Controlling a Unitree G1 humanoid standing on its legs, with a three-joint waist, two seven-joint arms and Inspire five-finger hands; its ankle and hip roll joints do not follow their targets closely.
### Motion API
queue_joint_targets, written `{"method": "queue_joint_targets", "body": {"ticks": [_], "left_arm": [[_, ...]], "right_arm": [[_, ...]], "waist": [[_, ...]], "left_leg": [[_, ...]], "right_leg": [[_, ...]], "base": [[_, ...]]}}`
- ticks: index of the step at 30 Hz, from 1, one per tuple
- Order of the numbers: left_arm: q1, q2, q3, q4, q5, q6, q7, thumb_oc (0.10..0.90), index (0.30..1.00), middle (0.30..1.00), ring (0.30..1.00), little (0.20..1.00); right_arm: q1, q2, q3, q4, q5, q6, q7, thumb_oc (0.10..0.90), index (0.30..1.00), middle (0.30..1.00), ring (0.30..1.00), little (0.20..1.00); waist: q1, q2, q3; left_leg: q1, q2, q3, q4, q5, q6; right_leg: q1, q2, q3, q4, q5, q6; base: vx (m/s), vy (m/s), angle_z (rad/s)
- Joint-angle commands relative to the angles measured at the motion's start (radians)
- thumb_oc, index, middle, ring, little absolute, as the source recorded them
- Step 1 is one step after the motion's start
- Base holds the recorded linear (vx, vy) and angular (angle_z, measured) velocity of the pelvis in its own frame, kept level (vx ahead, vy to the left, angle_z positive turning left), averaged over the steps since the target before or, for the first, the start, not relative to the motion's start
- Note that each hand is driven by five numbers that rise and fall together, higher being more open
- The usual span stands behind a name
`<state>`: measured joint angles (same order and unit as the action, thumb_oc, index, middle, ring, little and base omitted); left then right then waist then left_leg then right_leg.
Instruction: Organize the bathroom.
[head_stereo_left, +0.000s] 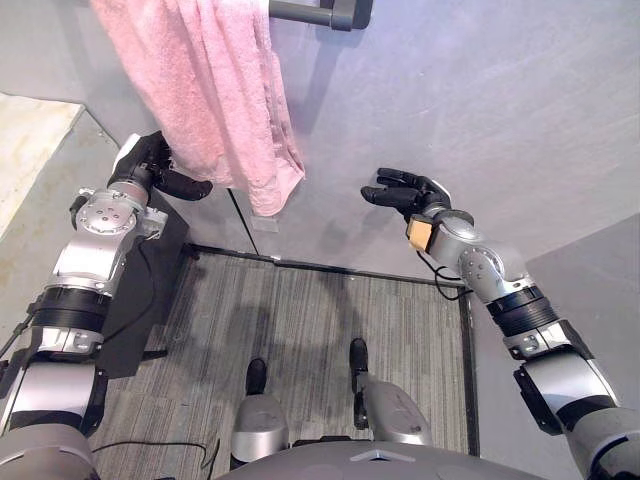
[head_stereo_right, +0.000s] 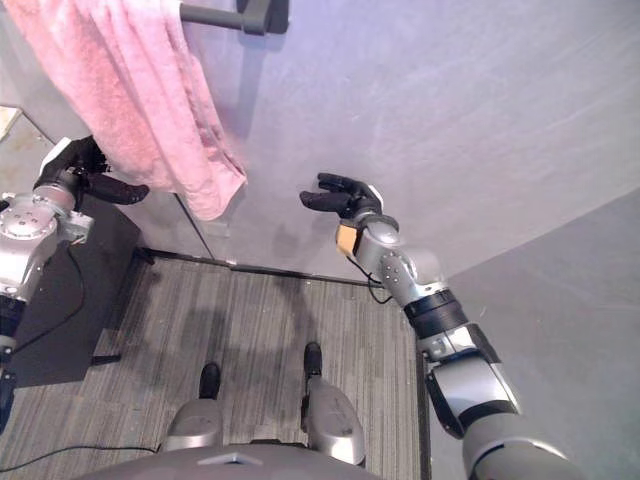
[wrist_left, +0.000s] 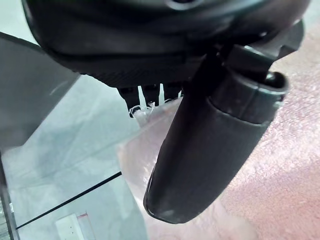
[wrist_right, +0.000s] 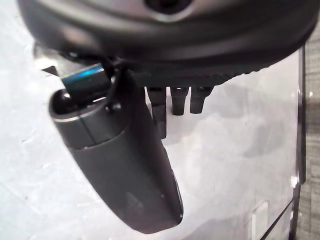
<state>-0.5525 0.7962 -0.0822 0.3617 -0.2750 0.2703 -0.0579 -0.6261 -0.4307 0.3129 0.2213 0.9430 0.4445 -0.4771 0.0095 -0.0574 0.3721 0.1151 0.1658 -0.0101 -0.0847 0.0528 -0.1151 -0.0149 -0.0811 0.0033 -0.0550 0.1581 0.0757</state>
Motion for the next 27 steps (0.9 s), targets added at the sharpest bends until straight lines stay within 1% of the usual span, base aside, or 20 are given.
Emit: {"method": "queue_joint_targets", "body": {"ticks": [1, 6, 8, 13, 19, 20, 21, 22, 25, 26, 27], "left_arm": [[-0.143, -0.059, -0.122, -0.212, -0.084, -0.193, -0.038, 0.8, 0.9, 0.9, 0.9, 0.9], [-0.157, -0.07, -0.137, -0.2, -0.085, -0.186, -0.036, 0.8, 0.9, 0.9, 0.9, 0.9], [-0.158, -0.081, -0.147, -0.182, -0.08, -0.19, -0.028, 0.8, 0.9, 0.9, 0.9, 0.9], [-0.151, -0.096, -0.147, -0.165, -0.069, -0.188, -0.019, 0.8, 0.9, 0.9, 0.9, 0.9], [-0.148, -0.104, -0.142, -0.138, -0.076, -0.183, -0.021, 0.8, 0.9, 0.9, 0.9, 0.9], [-0.149, -0.108, -0.144, -0.132, -0.082, -0.181, -0.018, 0.8, 0.9, 0.9, 0.9, 0.9], [-0.148, -0.11, -0.144, -0.13, -0.082, -0.182, -0.018, 0.8, 0.9, 0.9, 0.9, 0.9], [-0.143, -0.116, -0.141, -0.128, -0.079, -0.178, -0.016, 0.8, 0.9, 0.9, 0.9, 0.9], [-0.135, -0.126, -0.136, -0.131, -0.081, -0.168, -0.015, 0.8, 0.9, 0.9, 0.9, 0.9], [-0.133, -0.13, -0.134, -0.13, -0.085, -0.163, -0.017, 0.8, 0.9, 0.9, 0.9, 0.9], [-0.145, -0.133, -0.142, -0.124, -0.088, -0.156, -0.014, 0.8, 0.9, 0.9, 0.9, 0.9]], "right_arm": [[-0.272, 0.143, 0.009, -0.168, 0.091, -0.292, 0.075, 0.8, 0.9, 0.9, 0.9, 0.9], [-0.283, 0.164, 0.03, -0.146, 0.133, -0.293, 0.099, 0.8, 0.9, 0.9, 0.9, 0.9], [-0.292, 0.186, 0.054, -0.133, 0.136, -0.292, 0.137, 0.8, 0.9, 0.9, 0.9, 0.9], [-0.291, 0.203, 0.077, -0.141, 0.077, -0.313, 0.166, 0.8, 0.9, 0.9, 0.9, 0.9], [-0.297, 0.219, 0.098, -0.157, 0.05, -0.298, 0.2, 0.8, 0.9, 0.9, 0.9, 0.9], [-0.296, 0.224, 0.111, -0.163, 0.016, -0.304, 0.221, 0.8, 0.9, 0.9, 0.9, 0.9], [-0.295, 0.225, 0.113, -0.165, 0.012, -0.307, 0.22, 0.8, 0.9, 0.9, 0.9, 0.9], [-0.291, 0.228, 0.122, -0.175, -0.04, -0.314, 0.246, 0.8, 0.9, 0.9, 0.9, 0.9], [-0.283, 0.23, 0.127, -0.198, -0.102, -0.327, 0.245, 0.8, 0.9, 0.9, 0.9, 0.9], [-0.28, 0.226, 0.125, -0.208, -0.159, -0.337, 0.225, 0.8, 0.9, 0.9, 0.9, 0.9], [-0.29, 0.222, 0.127, -0.205, -0.165, -0.346, 0.218, 0.8, 0.9, 0.9, 0.9, 0.9]], "waist": [[-0.022, 0.027, -0.31], [-0.02, 0.024, -0.324], [-0.02, 0.026, -0.333], [-0.021, 0.028, -0.341], [-0.024, 0.03, -0.352], [-0.024, 0.031, -0.354], [-0.025, 0.031, -0.354], [-0.025, 0.031, -0.357], [-0.026, 0.033, -0.358], [-0.026, 0.033, -0.36], [-0.025, 0.033, -0.359]], "left_leg": [[0.035, -0.007, 0.068, 0.036, -0.036, 0.054], [0.037, -0.007, 0.074, 0.029, -0.036, 0.056], [0.038, -0.006, 0.077, 0.023, -0.032, 0.056], [0.041, -0.006, 0.08, 0.02, -0.031, 0.056], [0.041, -0.008, 0.087, 0.017, -0.029, 0.058], [0.042, -0.007, 0.089, 0.016, -0.027, 0.058], [0.042, -0.007, 0.089, 0.017, -0.027, 0.058], [0.043, -0.007, 0.091, 0.017, -0.027, 0.058], [0.045, -0.008, 0.093, 0.017, -0.029, 0.059], [0.045, -0.009, 0.095, 0.018, -0.03, 0.06], [0.043, -0.01, 0.097, 0.022, -0.03, 0.06]], "right_leg": [[0.038, -0.061, 0.033, 0.051, -0.08, 0.043], [0.041, -0.062, 0.032, 0.04, -0.077, 0.043], [0.044, -0.059, 0.032, 0.035, -0.077, 0.041], [0.049, -0.057, 0.035, 0.032, -0.078, 0.04], [0.05, -0.056, 0.036, 0.03, -0.078, 0.038], [0.052, -0.055, 0.035, 0.028, -0.078, 0.036], [0.052, -0.055, 0.035, 0.028, -0.078, 0.036], [0.054, -0.054, 0.036, 0.028, -0.08, 0.036], [0.055, -0.054, 0.037, 0.029, -0.082, 0.036], [0.055, -0.054, 0.038, 0.029, -0.083, 0.037], [0.053, -0.054, 0.04, 0.032, -0.083, 0.038]], "base": [[0.0, 0.0, 0.0], [0.0, 0.0, 0.0], [-0.01, 0.015, 0.0], [0.0, 0.008, 0.0], [0.0, 0.005, 0.0], [0.0, 0.0, 0.0], [0.0, 0.042, 0.0], [0.0, 0.033, 0.0], [0.0, 0.011, 0.0], [-0.01, 0.021, -0.03], [0.0, 0.014, -0.04]]}}
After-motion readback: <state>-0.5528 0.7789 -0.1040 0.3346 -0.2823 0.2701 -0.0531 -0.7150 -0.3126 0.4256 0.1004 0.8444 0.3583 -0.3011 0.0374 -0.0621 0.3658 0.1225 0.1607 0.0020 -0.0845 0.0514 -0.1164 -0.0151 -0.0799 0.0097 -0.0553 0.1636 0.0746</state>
